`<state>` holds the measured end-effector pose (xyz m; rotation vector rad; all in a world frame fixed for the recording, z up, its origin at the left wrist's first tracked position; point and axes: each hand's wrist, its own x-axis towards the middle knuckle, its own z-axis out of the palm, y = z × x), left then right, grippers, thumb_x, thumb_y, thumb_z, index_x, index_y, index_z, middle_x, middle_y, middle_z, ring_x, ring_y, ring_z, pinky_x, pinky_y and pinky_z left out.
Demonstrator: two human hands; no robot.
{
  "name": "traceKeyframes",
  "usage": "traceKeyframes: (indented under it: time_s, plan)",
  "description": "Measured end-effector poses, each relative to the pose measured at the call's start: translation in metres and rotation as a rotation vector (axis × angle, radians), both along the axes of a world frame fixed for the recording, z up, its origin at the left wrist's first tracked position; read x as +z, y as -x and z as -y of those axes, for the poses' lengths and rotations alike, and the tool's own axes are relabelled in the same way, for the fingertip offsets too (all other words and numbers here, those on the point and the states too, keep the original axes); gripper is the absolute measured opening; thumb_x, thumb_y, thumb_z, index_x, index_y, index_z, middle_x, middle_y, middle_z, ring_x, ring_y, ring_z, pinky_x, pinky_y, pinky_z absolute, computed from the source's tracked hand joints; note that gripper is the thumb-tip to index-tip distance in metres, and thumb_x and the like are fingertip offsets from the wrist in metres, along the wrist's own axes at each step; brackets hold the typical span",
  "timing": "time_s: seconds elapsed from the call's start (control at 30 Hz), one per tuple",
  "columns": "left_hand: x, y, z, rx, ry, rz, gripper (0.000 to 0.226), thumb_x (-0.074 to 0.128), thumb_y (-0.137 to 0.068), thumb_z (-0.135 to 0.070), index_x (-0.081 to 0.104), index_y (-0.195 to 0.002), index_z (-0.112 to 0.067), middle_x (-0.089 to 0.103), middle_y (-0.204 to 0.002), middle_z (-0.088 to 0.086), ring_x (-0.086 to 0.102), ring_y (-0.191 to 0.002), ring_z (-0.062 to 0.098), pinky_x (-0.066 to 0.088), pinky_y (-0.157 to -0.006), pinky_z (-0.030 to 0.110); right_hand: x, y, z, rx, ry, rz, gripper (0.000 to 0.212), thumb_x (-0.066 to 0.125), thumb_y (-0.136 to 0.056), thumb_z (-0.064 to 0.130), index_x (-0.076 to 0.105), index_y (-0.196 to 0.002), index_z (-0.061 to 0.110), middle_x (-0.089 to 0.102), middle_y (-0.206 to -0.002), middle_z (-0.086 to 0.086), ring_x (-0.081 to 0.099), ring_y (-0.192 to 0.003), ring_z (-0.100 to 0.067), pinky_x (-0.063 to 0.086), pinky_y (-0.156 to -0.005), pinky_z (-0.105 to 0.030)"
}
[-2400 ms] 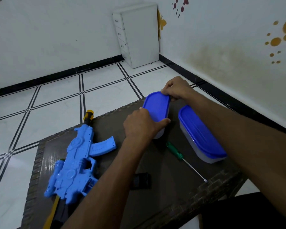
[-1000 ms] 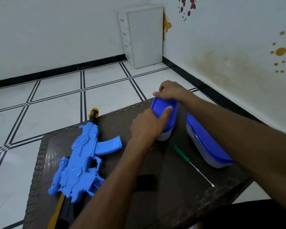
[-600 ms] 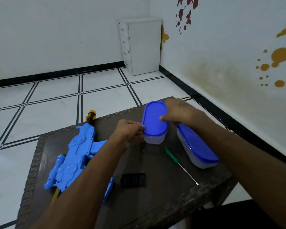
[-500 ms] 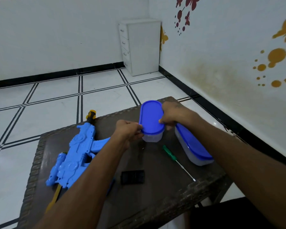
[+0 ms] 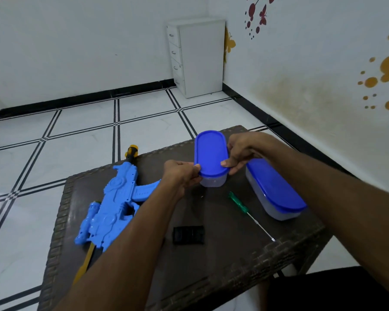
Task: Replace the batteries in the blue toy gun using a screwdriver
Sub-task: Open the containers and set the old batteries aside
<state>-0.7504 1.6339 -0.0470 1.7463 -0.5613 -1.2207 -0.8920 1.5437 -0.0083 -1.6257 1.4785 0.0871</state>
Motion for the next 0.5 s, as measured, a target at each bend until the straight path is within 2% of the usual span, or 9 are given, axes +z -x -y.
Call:
traceKeyframes:
  time_s: [0.07,0.2,0.33,0.4,0.5]
  plan:
    - [-0.002,-0.003,0.004,-0.015,-0.011,0.013,0.015,0.071,-0.084,-0.002,0.068,-0.098,0.004,0.070,-0.096,0.018,0.071,-0.082,0.024,0.062,-0.067,0.034,-0.003,-0.002,0.004,-0.003,-0.006,-0.022,0.036,0.069,-0.087,0.003,0.059,-0.119,-0.008,0.073,-0.095,-0.017,0.072,-0.077,-0.019,0.059,-0.083,-0.033]
    - [-0.002,-0.006,0.006,-0.043,-0.046,-0.013,0.019,0.072,-0.084,-0.004,0.067,-0.101,0.004,0.070,-0.098,0.017,0.072,-0.084,0.025,0.061,-0.063,0.031,-0.006,-0.005,0.004,0.003,0.039,-0.075,0.038,0.069,-0.088,0.005,0.057,-0.121,-0.006,0.073,-0.104,-0.018,0.072,-0.085,-0.021,0.058,-0.091,-0.034]
    - [0.004,-0.007,0.009,-0.092,-0.051,0.028,0.022,0.074,-0.083,-0.004,0.067,-0.102,0.006,0.071,-0.101,0.021,0.073,-0.085,0.025,0.062,-0.065,0.033,-0.002,-0.005,0.004,0.045,0.106,-0.070,0.034,0.065,-0.092,0.006,0.055,-0.122,-0.003,0.072,-0.101,-0.017,0.073,-0.074,-0.019,0.061,-0.080,-0.031]
    - [0.007,-0.005,0.014,-0.093,-0.029,0.047,0.026,0.075,-0.082,-0.005,0.067,-0.103,0.008,0.071,-0.101,0.023,0.072,-0.081,0.025,0.062,-0.061,0.032,0.000,-0.003,0.008,0.049,0.173,-0.066,0.026,0.061,-0.095,0.004,0.056,-0.119,-0.004,0.071,-0.096,-0.018,0.072,-0.071,-0.020,0.062,-0.074,-0.031]
    - [0.011,0.004,0.027,-0.083,0.021,0.038,0.028,0.076,-0.081,-0.006,0.067,-0.103,0.008,0.071,-0.097,0.021,0.070,-0.070,0.020,0.061,-0.060,0.030,0.004,0.004,0.020,0.037,0.290,-0.091,0.019,0.060,-0.094,0.002,0.061,-0.112,-0.005,0.071,-0.097,-0.023,0.075,-0.082,-0.028,0.062,-0.079,-0.037]
